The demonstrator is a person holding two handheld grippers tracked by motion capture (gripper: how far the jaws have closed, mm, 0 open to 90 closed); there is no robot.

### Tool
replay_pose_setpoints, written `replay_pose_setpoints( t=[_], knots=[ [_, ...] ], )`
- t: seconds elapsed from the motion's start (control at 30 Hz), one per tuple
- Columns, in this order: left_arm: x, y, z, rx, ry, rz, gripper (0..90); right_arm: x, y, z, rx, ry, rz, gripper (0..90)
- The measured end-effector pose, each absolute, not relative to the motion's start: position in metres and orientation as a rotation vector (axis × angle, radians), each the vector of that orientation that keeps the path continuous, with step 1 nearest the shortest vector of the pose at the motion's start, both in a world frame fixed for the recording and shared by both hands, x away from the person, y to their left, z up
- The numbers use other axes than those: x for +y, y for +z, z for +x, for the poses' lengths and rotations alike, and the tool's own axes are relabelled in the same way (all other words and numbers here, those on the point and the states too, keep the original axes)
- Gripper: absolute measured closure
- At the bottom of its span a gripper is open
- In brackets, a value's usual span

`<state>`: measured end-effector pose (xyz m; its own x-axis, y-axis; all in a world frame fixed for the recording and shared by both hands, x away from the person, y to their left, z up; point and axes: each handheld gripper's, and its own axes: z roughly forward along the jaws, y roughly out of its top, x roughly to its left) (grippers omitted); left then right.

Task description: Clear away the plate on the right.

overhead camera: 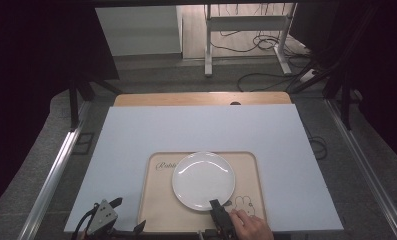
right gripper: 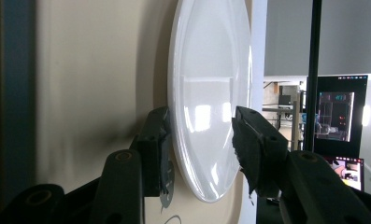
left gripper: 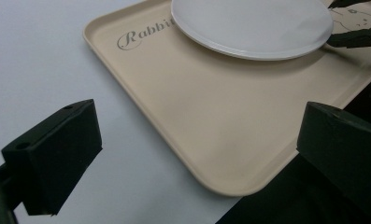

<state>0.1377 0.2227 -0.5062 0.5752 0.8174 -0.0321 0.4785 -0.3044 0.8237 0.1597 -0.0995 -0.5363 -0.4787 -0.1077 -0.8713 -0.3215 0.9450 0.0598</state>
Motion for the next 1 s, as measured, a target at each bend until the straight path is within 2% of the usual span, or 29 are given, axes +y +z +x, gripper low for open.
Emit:
replay_pose_setpoints(
  t=[0.43, 1.0],
  knots=[
    [0.222, -0.506, 0.138, 1.039, 0.506, 1.961, 0.0, -0.107, -0.526, 0.157, 2.039, 0.309, -0.285, 55.2],
    [0.222, -0.507, 0.138, 1.037, 0.503, 1.964, 0.0, -0.119, -0.515, 0.167, 2.080, 0.408, -0.147, 49.2]
  ],
)
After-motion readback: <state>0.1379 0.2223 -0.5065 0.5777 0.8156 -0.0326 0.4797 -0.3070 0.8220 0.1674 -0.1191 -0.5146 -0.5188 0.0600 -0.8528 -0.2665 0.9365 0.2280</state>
